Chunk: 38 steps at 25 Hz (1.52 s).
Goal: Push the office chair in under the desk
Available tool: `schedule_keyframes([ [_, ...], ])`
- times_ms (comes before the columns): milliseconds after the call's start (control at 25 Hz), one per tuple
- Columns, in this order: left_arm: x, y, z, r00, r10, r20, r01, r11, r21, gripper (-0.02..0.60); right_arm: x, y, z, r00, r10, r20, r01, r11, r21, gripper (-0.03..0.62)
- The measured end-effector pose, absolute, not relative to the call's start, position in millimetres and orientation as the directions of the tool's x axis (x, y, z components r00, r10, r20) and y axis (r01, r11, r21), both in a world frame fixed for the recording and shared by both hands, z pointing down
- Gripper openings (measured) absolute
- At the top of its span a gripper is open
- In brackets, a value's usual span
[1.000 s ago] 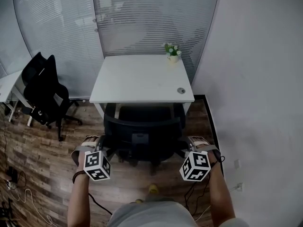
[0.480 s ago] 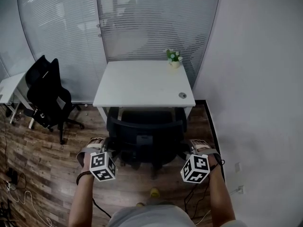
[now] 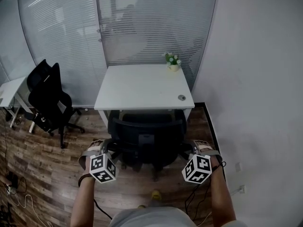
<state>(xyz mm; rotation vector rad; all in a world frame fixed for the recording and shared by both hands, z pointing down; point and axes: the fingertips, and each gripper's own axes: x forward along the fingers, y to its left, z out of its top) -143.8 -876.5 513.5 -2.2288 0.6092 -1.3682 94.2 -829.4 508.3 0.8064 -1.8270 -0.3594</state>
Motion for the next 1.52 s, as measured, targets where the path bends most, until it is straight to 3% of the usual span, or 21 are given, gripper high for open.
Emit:
schedule_keyframes([
  [320, -144, -864, 490, 0.463, -0.617, 0.636, -0.227, -0.777, -0.588, 0.175, 92, -819, 480, -0.3, -0.748, 0.593, -0.564, 0.64, 0.522, 0.178],
  [720, -162, -853, 457, 0.528, -0.718, 0.453, -0.541, -0.696, -0.473, 0.109, 81, -800, 442, -0.345, -0.85, 0.397, -0.795, 0.49, 0.358, 0.101],
  [1120, -182, -843, 419, 0.524, -0.807, 0.272, -0.744, -0.589, -0.315, 0.004, 93, -787, 421, -0.272, -0.926, 0.262, -0.915, 0.333, 0.228, 0.006],
  [1520, -193, -828, 403, 0.493, -0.853, 0.17, -0.825, -0.521, -0.219, -0.002, 111, -767, 411, -0.19, -0.962, 0.194, -0.97, 0.215, 0.113, 0.002],
])
